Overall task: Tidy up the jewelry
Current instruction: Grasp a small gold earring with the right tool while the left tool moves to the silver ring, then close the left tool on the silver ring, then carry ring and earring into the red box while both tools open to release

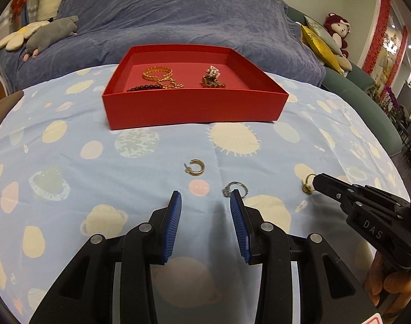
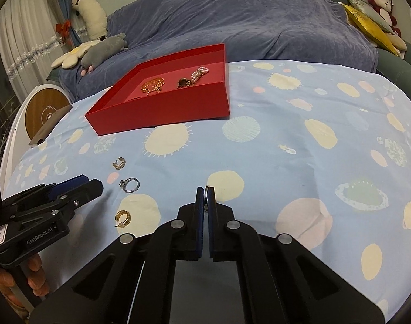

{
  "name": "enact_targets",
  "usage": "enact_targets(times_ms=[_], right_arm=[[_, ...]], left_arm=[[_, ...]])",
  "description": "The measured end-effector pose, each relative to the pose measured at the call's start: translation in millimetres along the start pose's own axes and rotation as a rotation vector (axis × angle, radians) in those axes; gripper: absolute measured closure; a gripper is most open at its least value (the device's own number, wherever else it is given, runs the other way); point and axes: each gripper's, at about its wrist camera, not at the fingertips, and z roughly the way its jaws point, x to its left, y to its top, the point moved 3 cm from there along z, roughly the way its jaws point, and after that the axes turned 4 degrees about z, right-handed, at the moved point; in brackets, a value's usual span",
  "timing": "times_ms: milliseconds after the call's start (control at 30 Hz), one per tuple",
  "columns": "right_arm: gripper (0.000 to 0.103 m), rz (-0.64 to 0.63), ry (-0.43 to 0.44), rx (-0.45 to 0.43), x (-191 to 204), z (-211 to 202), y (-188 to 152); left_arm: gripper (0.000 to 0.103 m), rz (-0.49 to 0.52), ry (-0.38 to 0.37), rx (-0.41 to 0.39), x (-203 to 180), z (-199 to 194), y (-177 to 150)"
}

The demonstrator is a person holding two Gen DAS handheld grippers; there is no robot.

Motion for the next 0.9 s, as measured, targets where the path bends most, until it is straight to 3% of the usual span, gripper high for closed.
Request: enact_targets(times_ms=[200,467,533,633,900], right_arm=[[0.102,0.012,0.011,-0.006,-1.1,-2.3,-0.3],[0.102,0.029,0.03,-0.003,-2.0,-2.9,-2.2],[0.102,0.031,0.032,-0.002,-1.3,-2.8,-2.6],[0.102,0.032,0.037,0.001,-0.4,-2.8,-3.1],[0.102,0.031,0.045,-0.002,1.5,-6.6,-4.1]], left_arm=[[0.067,0.0,-0.037,0.043,-10.0,21.1,4.0],[0.068,0.043,-0.05,0.038,-23.1,27.4,7.2],[0.075,0.05,-0.057,0.041,-25.6,28.9,8.2],[0.098,0.051,-0.075,0.049,-26.2,30.7,8.0],[0.098,0.055,-0.077,0.029,-25.1,23.6,7.5]])
